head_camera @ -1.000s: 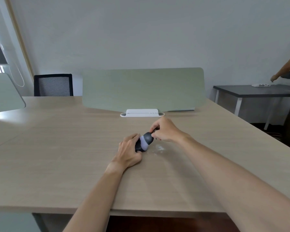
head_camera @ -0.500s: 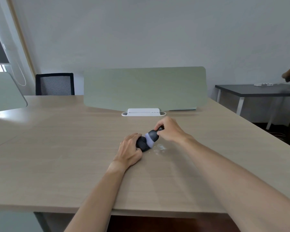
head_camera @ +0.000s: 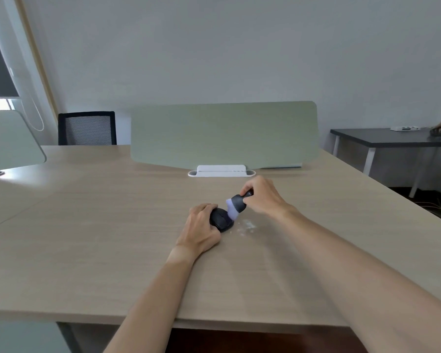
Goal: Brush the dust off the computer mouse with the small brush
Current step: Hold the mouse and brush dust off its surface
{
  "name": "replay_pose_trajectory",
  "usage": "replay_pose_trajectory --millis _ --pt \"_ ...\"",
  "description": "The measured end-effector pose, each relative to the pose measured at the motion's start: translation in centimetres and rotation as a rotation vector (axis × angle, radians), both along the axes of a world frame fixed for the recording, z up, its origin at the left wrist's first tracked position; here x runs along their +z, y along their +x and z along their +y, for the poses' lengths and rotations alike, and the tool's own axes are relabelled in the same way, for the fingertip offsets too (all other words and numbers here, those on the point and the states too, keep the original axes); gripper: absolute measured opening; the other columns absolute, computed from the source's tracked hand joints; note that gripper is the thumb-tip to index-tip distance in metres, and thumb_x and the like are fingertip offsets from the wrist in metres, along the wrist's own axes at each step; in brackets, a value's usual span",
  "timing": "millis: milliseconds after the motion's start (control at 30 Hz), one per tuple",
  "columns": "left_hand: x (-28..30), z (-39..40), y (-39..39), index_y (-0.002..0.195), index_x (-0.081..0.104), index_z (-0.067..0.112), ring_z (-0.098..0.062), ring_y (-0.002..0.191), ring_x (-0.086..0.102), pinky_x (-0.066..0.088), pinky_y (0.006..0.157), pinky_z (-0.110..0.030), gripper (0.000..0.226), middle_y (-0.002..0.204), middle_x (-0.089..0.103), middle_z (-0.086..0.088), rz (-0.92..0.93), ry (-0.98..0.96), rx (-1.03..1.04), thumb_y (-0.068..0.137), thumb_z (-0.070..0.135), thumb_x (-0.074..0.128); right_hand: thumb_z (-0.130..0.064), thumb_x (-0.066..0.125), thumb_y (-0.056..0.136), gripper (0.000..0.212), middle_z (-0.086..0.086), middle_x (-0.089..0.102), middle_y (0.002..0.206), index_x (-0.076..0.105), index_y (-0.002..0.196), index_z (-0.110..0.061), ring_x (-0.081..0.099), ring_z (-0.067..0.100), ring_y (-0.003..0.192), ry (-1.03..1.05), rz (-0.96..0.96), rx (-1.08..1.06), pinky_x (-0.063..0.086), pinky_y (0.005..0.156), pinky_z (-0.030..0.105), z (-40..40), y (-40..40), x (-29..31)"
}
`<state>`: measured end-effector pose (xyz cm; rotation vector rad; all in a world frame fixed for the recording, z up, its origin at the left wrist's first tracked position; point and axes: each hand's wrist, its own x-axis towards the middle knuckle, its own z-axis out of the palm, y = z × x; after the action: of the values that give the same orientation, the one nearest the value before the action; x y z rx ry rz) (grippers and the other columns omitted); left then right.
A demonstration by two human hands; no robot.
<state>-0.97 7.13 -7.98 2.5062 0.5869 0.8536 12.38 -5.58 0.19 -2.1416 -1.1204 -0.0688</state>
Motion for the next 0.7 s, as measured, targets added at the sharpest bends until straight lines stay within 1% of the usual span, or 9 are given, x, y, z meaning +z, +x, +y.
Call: replay_pose_trajectory --millis 67,133,167,300,467,500,567,633,700 --pt "-0.3 0.1 0.1 0.128 0.055 0.011 -0.027 0.122 0.043 0.030 0.103 -0.022 0.066 0.127 0.055 -0.006 0.018 -0.011 0.021 0.064 0.014 0.037 0.006 0.055 0.075 0.029 0.000 0.072 0.076 0.078 0.088 -0.005 0.062 0.018 0.081 0.048 0.043 -0.011 0.044 0.068 0.020 0.0 -0.1 0.5" --pt "-0.5 0.2 0.2 0.126 0.055 0.013 -0.029 0.116 0.043 0.034 0.100 -0.026 0.058 0.123 0.053 -0.007 0.027 0.003 0.041 0.068 0.011 0.045 0.004 0.058 0.072 0.021 -0.009 0.062 0.046 0.075 0.077 -0.007 0.059 0.010 0.058 0.037 0.145 0.035 0.044 0.061 0.019 0.0 -0.5 1.0" --pt "-0.5 0.2 0.2 0.123 0.056 0.014 -0.029 0.113 0.044 0.036 0.098 -0.028 0.054 0.120 0.053 -0.007 0.028 0.010 0.051 0.070 0.011 0.048 0.003 0.060 0.071 0.019 -0.007 0.059 0.040 0.074 0.074 -0.009 0.057 0.008 0.050 -0.009 0.195 0.073 0.045 0.059 0.019 0.1 -0.9 1.1" --pt "-0.4 -0.1 0.2 0.123 0.057 0.015 -0.028 0.114 0.045 0.041 0.098 -0.036 0.057 0.121 0.054 -0.005 0.030 -0.006 0.064 0.068 0.023 0.044 0.005 0.057 0.071 0.025 -0.003 0.059 0.047 0.076 0.078 -0.009 0.055 0.011 0.048 -0.091 0.166 0.072 0.044 0.053 0.019 0.1 -1.3 0.5" --pt "-0.4 0.1 0.1 0.123 0.054 0.011 -0.027 0.120 0.049 0.040 0.104 -0.034 0.057 0.125 0.058 -0.007 0.030 -0.030 0.036 0.067 0.010 0.046 0.007 0.049 0.074 0.030 0.016 0.071 0.093 0.076 0.086 0.001 0.066 0.030 0.087 -0.050 0.062 -0.089 0.058 0.075 0.037 -0.1 0.1 0.5" --pt "-0.4 0.3 0.2 0.122 0.053 0.010 -0.027 0.119 0.051 0.041 0.103 -0.035 0.058 0.124 0.059 -0.007 0.028 -0.035 0.033 0.065 0.012 0.044 0.006 0.048 0.074 0.028 0.023 0.071 0.094 0.074 0.084 0.005 0.066 0.034 0.086 -0.015 0.075 -0.105 0.059 0.076 0.041 0.0 0.2 0.6" --pt "-0.4 0.4 0.3 0.119 0.054 0.010 -0.028 0.113 0.054 0.045 0.098 -0.037 0.058 0.118 0.062 -0.008 0.016 -0.039 0.023 0.063 0.015 0.040 0.004 0.051 0.074 0.023 0.028 0.072 0.082 0.070 0.083 0.012 0.064 0.030 0.069 0.050 0.149 -0.090 0.058 0.071 0.041 0.3 -0.1 0.7" --pt "-0.4 0.4 0.4 0.114 0.056 0.011 -0.029 0.107 0.057 0.047 0.092 -0.039 0.056 0.112 0.064 -0.007 -0.006 -0.043 0.015 0.061 0.017 0.037 0.000 0.057 0.074 0.018 0.020 0.070 0.064 0.073 0.081 0.006 0.059 0.019 0.057 0.028 0.251 -0.026 0.055 0.063 0.030 0.4 -0.7 0.7" --pt "-0.5 0.5 0.5 0.110 0.057 0.010 -0.030 0.103 0.057 0.048 0.088 -0.040 0.053 0.108 0.065 -0.008 -0.028 -0.035 0.018 0.061 0.017 0.038 -0.004 0.060 0.075 0.016 0.014 0.067 0.058 0.074 0.081 0.001 0.058 0.015 0.056 -0.027 0.299 0.006 0.048 0.058 0.023 0.5 -1.0 0.3"
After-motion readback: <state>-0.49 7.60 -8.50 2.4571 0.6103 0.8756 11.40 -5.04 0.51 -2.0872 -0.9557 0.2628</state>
